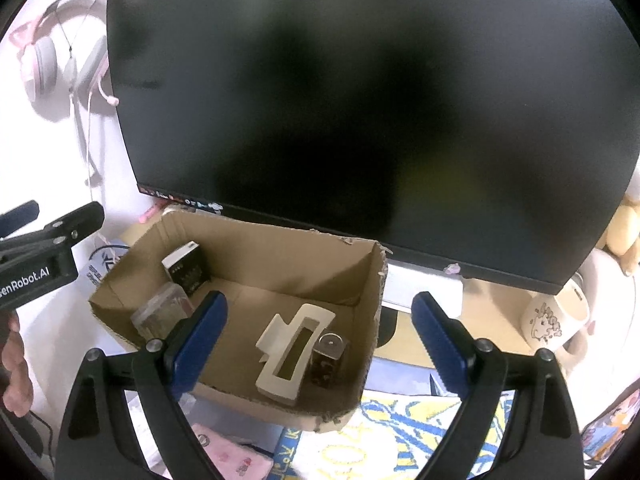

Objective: Organize objects
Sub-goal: 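Withdraw both open tools from the cardboard box back toward the remaining items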

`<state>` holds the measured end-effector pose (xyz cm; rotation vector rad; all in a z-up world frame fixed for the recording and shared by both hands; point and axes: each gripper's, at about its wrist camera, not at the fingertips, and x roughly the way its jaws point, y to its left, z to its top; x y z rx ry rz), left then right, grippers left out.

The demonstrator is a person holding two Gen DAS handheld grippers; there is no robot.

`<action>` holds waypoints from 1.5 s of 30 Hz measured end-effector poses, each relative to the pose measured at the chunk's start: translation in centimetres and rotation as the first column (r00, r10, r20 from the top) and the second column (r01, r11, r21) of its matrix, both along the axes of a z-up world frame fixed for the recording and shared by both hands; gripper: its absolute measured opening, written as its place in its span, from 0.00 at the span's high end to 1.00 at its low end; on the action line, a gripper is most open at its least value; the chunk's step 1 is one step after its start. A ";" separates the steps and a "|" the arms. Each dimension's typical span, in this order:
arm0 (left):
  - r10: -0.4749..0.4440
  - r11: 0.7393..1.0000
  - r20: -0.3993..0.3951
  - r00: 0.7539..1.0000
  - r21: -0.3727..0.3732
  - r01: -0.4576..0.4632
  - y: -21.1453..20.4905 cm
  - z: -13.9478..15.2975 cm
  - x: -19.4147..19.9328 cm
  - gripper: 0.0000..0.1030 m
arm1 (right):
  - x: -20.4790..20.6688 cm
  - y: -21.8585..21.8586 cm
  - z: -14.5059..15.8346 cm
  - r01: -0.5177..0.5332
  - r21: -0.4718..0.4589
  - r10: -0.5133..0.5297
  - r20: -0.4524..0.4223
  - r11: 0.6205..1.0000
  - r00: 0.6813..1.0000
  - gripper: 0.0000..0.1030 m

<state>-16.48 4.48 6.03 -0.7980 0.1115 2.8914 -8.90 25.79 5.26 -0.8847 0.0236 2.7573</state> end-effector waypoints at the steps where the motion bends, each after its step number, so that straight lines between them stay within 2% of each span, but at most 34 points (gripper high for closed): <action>1: -0.001 1.000 0.007 1.000 0.010 0.001 -0.3 0.0 0.1 0.00 | 0.3 0.2 0.1 0.001 -0.005 -0.001 -0.005 1.000 1.000 0.05; 5: 0.012 0.998 0.020 1.000 0.062 -0.013 -1.3 -0.1 0.9 0.00 | 1.6 1.0 0.7 0.013 -0.046 -0.014 -0.025 0.999 1.000 0.05; 8: 0.054 0.998 0.005 0.999 0.012 -0.054 -1.3 0.1 1.8 0.00 | 2.8 1.4 1.2 0.020 -0.071 -0.024 -0.052 0.997 0.998 0.05; 11: 0.056 0.998 -0.008 0.998 -0.019 -0.056 -1.3 0.3 2.6 0.00 | 3.9 1.2 1.8 0.014 -0.054 -0.018 -0.070 0.998 0.997 0.05; 15: 0.041 0.999 0.007 0.999 0.019 -0.041 -2.0 0.3 3.2 0.00 | 5.1 1.0 2.4 0.023 -0.029 -0.025 -0.076 0.999 0.997 0.05; 24: 0.061 0.997 0.009 0.998 0.037 -0.061 -3.2 0.4 4.9 0.00 | 6.9 1.2 3.3 0.027 -0.050 -0.032 -0.108 0.998 0.994 0.04; 32: 0.078 0.996 0.011 0.997 0.045 -0.079 -4.8 0.0 6.1 0.00 | 7.5 -0.1 3.4 0.029 -0.017 -0.030 -0.093 0.999 0.995 0.04; 37: 0.033 0.997 0.003 0.999 0.072 -0.033 -5.8 -0.4 6.3 0.00 | 7.6 -1.2 3.3 0.027 -0.012 -0.028 -0.076 1.000 0.997 0.04; 39: 0.031 0.998 -0.016 0.999 0.051 -0.030 -6.1 -0.6 6.5 0.00 | 7.7 -1.9 3.2 0.017 0.006 -0.017 -0.073 1.000 0.997 0.04; 43: 0.079 0.995 -0.073 0.994 -0.047 -0.083 -6.1 -0.7 7.1 0.00 | 7.9 -2.8 3.2 0.023 0.026 -0.021 -0.070 0.999 0.997 0.04; 45: 0.072 0.995 -0.083 0.994 -0.063 -0.077 -6.1 -0.8 7.3 0.00 | 8.2 -3.2 3.3 0.028 0.024 -0.026 -0.080 0.999 0.996 0.04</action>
